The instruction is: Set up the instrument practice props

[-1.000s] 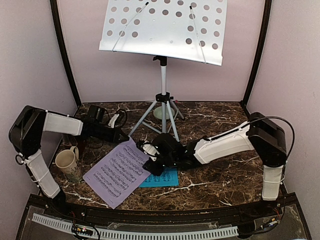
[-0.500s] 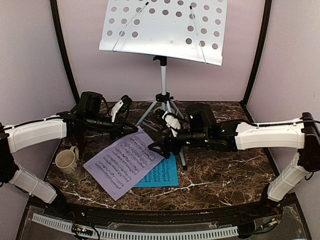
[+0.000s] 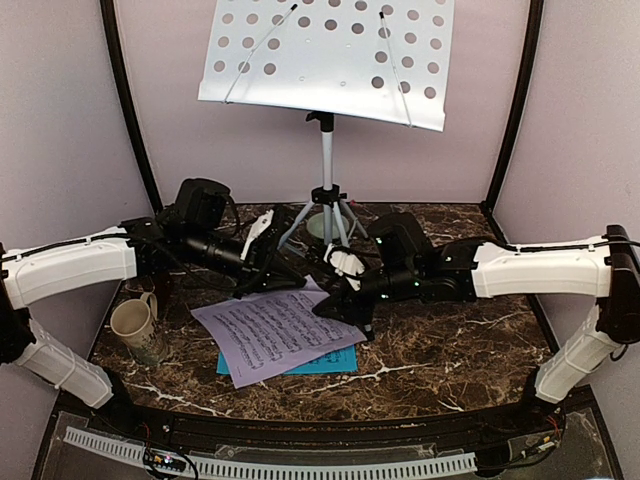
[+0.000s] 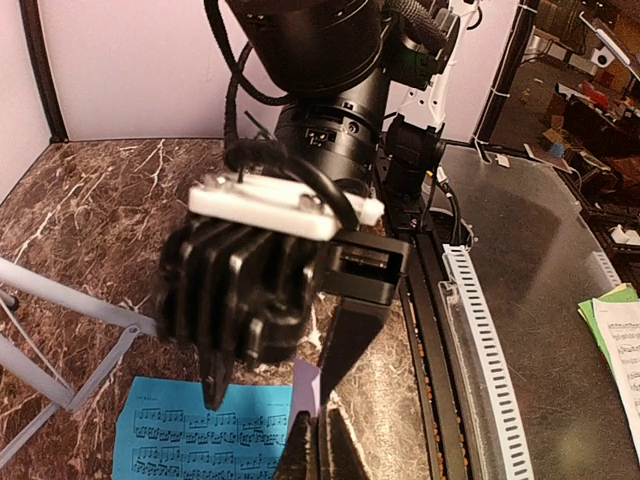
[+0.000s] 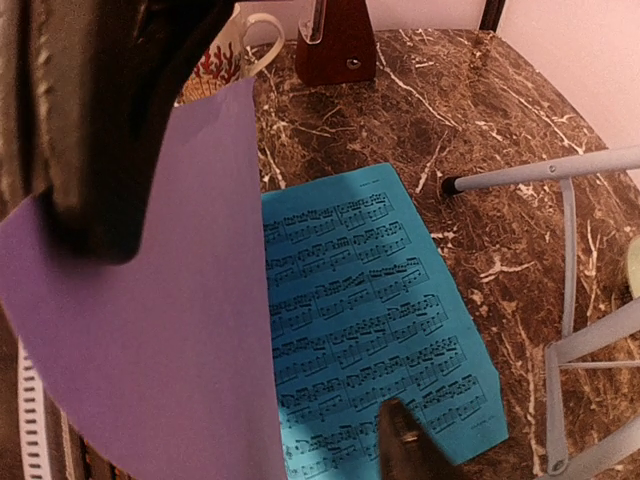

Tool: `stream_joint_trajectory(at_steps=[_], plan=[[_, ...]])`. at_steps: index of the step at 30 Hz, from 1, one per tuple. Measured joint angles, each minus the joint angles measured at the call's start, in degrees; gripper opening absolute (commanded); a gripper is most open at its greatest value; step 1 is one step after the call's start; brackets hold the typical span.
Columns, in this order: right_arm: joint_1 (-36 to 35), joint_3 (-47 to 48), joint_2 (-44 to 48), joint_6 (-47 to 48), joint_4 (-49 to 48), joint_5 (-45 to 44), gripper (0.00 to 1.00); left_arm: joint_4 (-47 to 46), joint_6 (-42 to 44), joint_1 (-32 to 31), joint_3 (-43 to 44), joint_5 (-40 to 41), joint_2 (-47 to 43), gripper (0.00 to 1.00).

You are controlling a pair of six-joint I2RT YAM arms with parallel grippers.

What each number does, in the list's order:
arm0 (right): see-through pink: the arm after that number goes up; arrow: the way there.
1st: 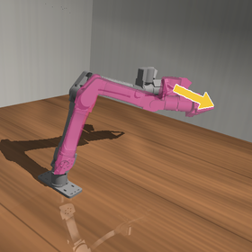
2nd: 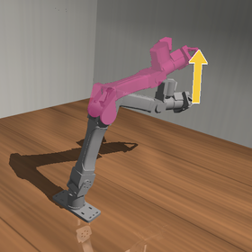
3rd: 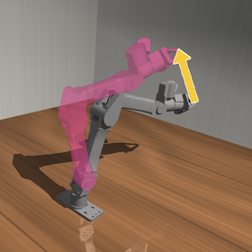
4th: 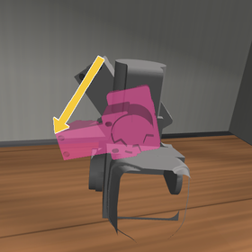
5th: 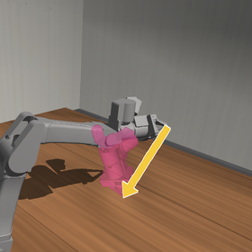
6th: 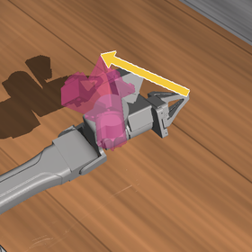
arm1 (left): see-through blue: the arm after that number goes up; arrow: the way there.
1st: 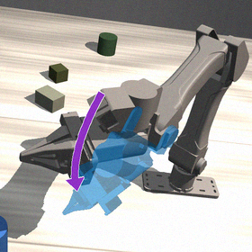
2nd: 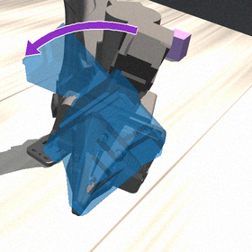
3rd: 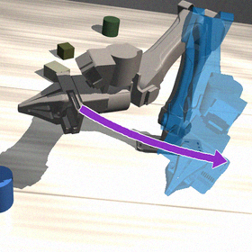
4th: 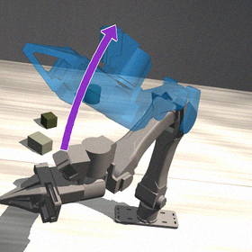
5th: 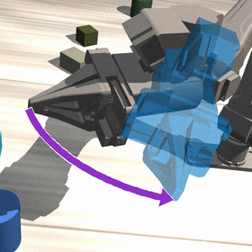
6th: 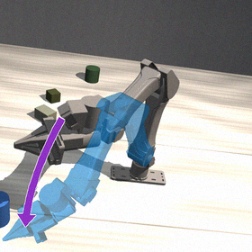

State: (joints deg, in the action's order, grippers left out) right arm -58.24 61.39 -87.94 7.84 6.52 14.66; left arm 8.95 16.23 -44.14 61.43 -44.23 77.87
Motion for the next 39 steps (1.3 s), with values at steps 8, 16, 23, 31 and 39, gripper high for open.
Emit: stream_joint_trajectory(at_steps=[8, 16, 23, 31, 39], plan=[[-1.18, 0.2, 2.36, 2.25, 2.99, -0.74, 0.0, -0.74, -0.61, -0.15, 0.52, -0.15, 0.76, 0.53], [-0.11, -4.33, 15.08, 2.36, 0.15, -2.23, 0.0, -11.3, -11.21, 6.51, -7.02, 2.25, -4.92, 0.79], [1.88, -8.2, 24.63, 0.57, -2.84, -1.18, 0.0, -18.73, -17.16, 13.27, -11.15, 4.5, -11.78, 0.84], [2.69, -12.0, 32.41, -2.82, -7.5, -0.52, 0.0, -22.97, -19.69, 15.37, -13.05, 4.13, -15.43, 0.82], [3.61, -15.32, 36.98, -5.95, -12.24, 0.0, 0.0, -30.32, -23.8, 15.69, -16.31, -0.09, -16.17, 0.59]])
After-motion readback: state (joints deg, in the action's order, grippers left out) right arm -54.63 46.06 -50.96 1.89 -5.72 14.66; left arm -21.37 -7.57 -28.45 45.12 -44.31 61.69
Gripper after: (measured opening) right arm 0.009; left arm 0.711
